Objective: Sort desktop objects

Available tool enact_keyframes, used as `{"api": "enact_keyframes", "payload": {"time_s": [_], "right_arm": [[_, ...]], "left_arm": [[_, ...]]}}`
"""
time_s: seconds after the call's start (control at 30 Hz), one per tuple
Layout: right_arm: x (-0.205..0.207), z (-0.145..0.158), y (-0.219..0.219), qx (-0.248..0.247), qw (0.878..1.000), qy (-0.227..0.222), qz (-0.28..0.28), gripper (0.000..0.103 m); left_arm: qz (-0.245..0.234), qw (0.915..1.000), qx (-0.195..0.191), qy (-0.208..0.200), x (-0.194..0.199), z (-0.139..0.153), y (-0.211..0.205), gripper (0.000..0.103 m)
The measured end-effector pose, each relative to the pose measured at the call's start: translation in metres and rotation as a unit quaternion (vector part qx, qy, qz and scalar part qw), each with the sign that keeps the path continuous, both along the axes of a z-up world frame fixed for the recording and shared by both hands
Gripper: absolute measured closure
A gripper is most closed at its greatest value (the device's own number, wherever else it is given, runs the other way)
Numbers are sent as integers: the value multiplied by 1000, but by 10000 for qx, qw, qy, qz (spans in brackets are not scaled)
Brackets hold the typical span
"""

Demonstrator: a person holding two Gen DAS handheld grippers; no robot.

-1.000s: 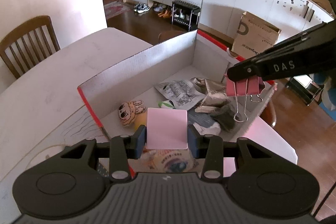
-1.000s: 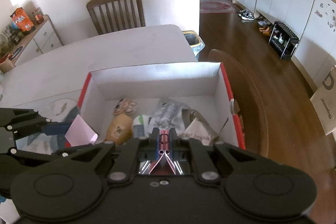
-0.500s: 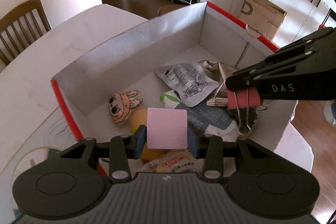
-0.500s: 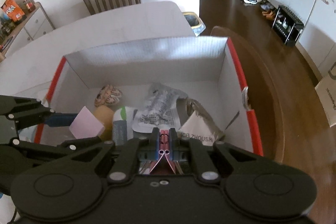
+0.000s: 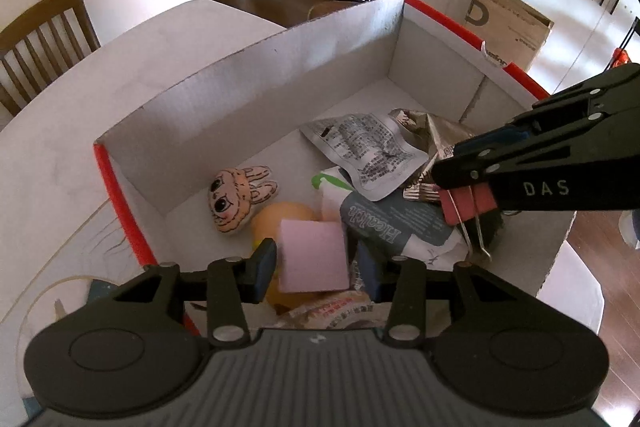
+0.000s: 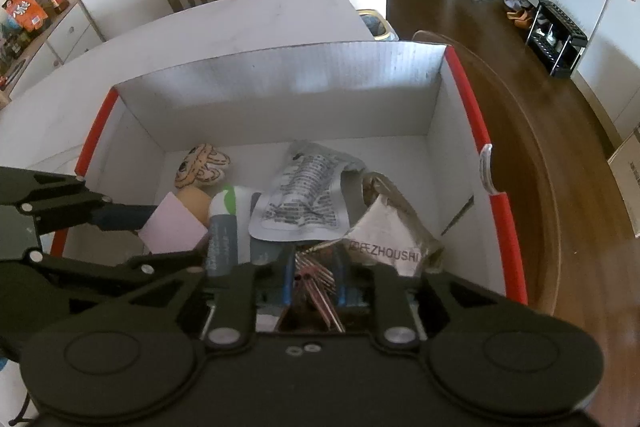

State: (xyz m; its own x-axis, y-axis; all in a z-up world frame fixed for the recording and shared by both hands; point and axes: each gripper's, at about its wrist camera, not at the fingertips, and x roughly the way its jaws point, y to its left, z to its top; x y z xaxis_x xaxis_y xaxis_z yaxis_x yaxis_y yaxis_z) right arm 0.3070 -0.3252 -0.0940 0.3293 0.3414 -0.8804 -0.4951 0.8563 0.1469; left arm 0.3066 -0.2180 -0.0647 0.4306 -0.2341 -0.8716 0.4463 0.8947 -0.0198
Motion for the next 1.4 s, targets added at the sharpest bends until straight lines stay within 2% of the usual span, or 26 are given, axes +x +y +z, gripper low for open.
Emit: {"api": "enact_keyframes", "payload": {"time_s": [0.07,0.13,0.4,0.47,0.7,0.8,0.93,1.03,1.1,1.2,1.27,1.4], "right_arm": [[0,1,-1,32,10000,-4,-7,79],[-2,3,-2,42,10000,-20,8,76],[-12,17,-9,161,9997,-133,110,61],[-17,23,-10,189,9995,-191,171,54],[-36,43,-18,343,9985,-374,193,49],[-48,50,-22,400,9980,-470,152,47],[-65,61,-24,423,9969,-640,155,45],[-77,68,-25,454,9959,-769,147,39],[-84,72,-25,464,9953,-839,135,38],[-95,77,-26,500,9943,-932,109,37],[-101,80,-28,545,9934,-1009,84,32],[-112,84,-32,621,9916,-1135,19,25]], "left_arm": [[33,10000,-12,-51,-2,3,1,47],[73,9999,-25,-101,-4,6,3,42],[149,9994,-127,-276,-17,21,7,39],[176,9991,-161,-343,-23,27,9,39],[225,9977,-363,-523,-42,48,18,39],[233,9969,-448,-597,-52,56,23,35],[291,9949,-518,-814,-66,69,30,35],[284,9940,-582,-884,-74,75,36,35],[294,9937,-605,-895,-79,77,40,31],[313,9930,-673,-921,-88,79,45,30],[306,9926,-691,-952,-93,80,48,30],[298,9923,-668,-996,-101,81,52,20]]}}
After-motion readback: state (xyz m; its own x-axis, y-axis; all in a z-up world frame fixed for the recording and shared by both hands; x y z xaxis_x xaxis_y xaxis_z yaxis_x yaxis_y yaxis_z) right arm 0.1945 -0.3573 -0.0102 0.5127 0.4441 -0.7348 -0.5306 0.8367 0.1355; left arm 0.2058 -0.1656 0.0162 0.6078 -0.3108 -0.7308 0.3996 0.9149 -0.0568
